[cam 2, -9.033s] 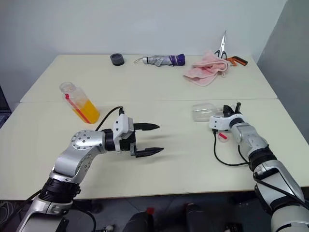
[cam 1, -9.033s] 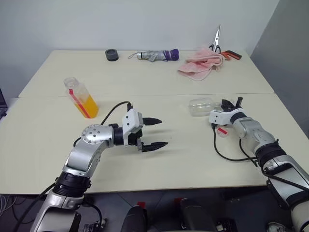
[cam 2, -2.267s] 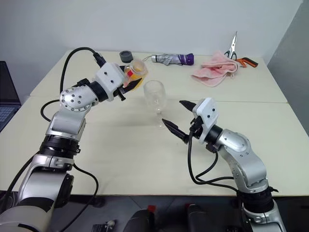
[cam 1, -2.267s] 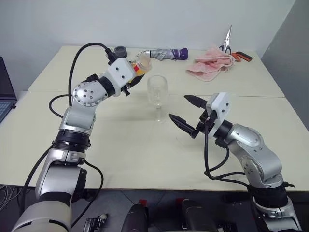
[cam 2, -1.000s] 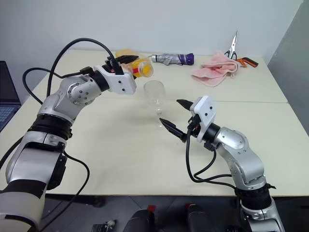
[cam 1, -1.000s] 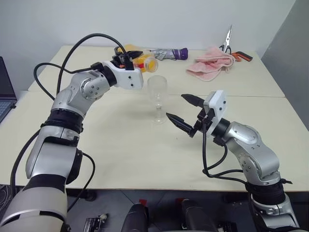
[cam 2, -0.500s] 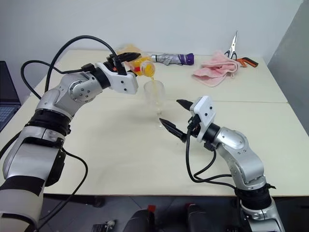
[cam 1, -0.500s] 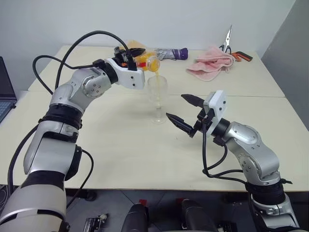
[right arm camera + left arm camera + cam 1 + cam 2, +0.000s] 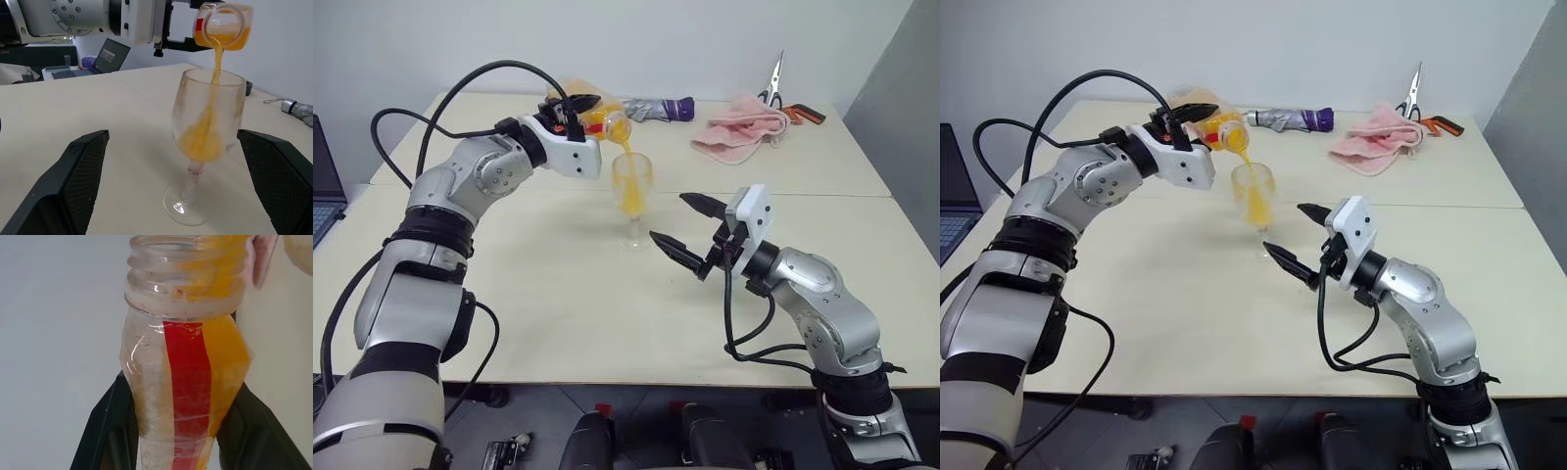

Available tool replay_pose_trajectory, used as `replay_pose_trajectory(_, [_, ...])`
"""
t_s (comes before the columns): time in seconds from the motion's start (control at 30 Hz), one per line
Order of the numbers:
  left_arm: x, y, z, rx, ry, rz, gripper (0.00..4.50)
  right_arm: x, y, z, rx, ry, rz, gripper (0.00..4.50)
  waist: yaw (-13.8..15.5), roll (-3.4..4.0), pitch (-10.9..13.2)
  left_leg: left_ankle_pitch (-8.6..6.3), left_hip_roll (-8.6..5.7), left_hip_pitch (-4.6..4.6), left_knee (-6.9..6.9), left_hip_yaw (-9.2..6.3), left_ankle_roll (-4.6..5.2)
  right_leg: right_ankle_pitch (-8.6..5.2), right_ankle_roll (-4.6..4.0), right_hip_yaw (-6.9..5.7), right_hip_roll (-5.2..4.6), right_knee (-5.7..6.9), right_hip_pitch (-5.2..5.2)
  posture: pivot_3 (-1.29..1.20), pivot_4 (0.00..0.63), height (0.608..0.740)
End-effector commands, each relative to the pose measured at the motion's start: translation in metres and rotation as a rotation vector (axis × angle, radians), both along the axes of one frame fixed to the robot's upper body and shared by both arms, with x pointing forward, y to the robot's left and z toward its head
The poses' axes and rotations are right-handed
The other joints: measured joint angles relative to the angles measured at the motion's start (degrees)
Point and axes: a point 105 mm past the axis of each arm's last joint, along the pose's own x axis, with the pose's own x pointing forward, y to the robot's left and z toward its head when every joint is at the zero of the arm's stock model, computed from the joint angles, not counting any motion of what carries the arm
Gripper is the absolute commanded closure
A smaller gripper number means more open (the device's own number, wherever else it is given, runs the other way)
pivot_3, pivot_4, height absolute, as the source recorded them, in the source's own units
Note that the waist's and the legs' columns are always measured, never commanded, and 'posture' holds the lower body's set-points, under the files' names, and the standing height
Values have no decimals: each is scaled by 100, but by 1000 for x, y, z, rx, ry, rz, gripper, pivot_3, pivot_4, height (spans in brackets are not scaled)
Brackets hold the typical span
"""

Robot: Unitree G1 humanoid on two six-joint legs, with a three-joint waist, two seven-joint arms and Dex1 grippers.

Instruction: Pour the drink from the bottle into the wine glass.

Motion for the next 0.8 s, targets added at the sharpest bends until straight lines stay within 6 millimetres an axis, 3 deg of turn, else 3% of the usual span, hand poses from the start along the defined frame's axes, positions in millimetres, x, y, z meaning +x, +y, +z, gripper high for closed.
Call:
replay_pose_trajectory(0.03, [-5,-2,34,-24,-106,-20,2829,1,-4,7,22,-27,-24,0,1,0,0,0,0,0,0,0,0,0,0,0,0,0,0,0,150,740])
replay_pose_trajectory(0.8, [-2,-1,36,-19,-120,-7,2829,1,-5,2,37,-13,-47,0,-1,0,0,0,-1,1,1,1,0,0,0,0,0,1,0,0,150,740])
